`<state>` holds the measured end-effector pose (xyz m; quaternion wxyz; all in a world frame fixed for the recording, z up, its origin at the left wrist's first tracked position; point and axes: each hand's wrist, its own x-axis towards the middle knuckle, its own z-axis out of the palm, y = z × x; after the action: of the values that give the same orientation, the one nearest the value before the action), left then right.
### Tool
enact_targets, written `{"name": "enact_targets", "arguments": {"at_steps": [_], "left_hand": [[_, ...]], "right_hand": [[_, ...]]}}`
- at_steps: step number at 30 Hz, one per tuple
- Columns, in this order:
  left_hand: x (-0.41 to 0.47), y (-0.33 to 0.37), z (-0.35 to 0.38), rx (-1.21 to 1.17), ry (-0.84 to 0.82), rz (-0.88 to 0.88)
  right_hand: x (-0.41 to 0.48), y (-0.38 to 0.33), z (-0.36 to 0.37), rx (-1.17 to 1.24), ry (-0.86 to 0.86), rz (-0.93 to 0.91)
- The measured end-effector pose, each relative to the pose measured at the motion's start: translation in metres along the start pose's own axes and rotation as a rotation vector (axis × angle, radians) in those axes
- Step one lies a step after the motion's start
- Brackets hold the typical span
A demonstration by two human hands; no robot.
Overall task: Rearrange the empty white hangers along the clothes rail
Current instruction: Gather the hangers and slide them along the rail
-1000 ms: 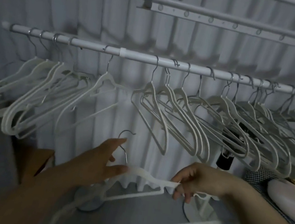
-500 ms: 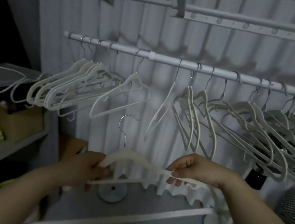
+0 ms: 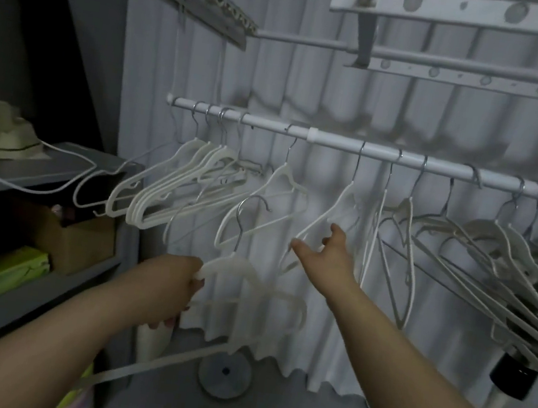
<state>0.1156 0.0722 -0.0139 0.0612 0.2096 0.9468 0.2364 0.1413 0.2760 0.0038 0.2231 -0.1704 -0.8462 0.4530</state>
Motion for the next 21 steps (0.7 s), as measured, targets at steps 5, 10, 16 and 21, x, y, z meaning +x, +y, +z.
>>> {"name": "enact_targets", "arguments": {"at_steps": [5, 10, 16, 21], "left_hand": [[0.019, 0.007, -0.012, 0.211, 0.12, 0.064], [0.045, 0.003, -0.02, 0.235, 0.133, 0.074], [0.069, -0.001, -0.026, 0.198, 0.172, 0.083], [0.103, 0.013, -0.031, 0.074, 0.228, 0.108]], "right_hand": [[0.024, -0.013, 0.013, -0.109, 0.066, 0.066], [0.044, -0.02, 0.023, -0.178, 0.031, 0.114], [0.057, -0.004, 0.022, 0.023, 0.057, 0.094], [0.058, 0.005, 0.01, 0.071, 0.111, 0.091]]}}
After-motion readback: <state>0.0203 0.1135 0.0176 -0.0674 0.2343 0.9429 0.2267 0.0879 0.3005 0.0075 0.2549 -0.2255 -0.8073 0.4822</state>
